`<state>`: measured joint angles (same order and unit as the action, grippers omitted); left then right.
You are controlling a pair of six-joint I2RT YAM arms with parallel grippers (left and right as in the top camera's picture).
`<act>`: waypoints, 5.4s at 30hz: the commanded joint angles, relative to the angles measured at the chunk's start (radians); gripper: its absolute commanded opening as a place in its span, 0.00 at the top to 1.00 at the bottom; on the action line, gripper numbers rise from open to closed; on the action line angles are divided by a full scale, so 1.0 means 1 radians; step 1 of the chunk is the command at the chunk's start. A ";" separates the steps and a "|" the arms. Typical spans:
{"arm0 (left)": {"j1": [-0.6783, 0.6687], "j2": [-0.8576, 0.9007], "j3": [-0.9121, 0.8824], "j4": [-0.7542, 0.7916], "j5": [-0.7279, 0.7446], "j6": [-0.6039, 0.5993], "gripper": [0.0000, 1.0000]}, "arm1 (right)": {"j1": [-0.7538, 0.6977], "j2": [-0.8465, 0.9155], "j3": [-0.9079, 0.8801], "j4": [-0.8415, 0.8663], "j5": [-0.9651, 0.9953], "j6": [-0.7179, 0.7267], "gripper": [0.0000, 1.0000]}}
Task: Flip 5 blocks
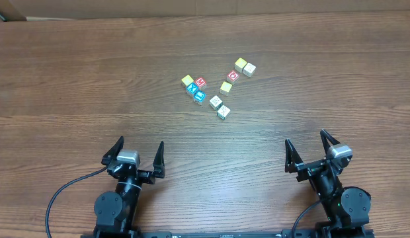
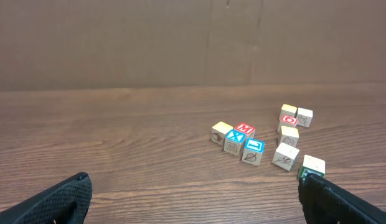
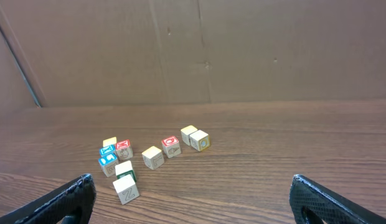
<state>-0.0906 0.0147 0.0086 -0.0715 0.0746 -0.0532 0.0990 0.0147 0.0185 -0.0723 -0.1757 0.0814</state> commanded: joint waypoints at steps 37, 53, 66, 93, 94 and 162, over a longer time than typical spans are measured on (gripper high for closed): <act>0.005 0.755 0.711 -0.367 0.223 -0.007 0.00 | -0.002 0.613 0.594 -0.354 -0.546 0.226 0.00; 0.005 1.569 1.468 -1.124 0.341 -0.011 0.00 | 0.275 1.583 1.114 -0.983 -0.507 0.018 0.00; 0.005 1.669 1.468 -1.094 0.341 -0.014 0.00 | 0.404 1.598 1.113 -0.716 -0.316 0.022 0.00; 0.005 1.670 1.468 -1.029 0.342 -0.014 0.00 | 0.440 1.898 1.241 -0.443 0.119 -0.202 0.28; 0.005 1.670 1.468 -1.028 0.342 -0.014 0.00 | 0.440 1.912 1.241 -0.435 0.119 -0.202 0.29; 0.005 1.670 1.466 -1.053 0.341 -0.014 0.00 | 0.725 1.598 0.858 -0.575 0.175 0.692 0.96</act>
<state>-0.0906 1.6806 1.4525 -1.1255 0.3943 -0.0540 0.8246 1.6203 0.8860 -0.6827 -0.0185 0.7582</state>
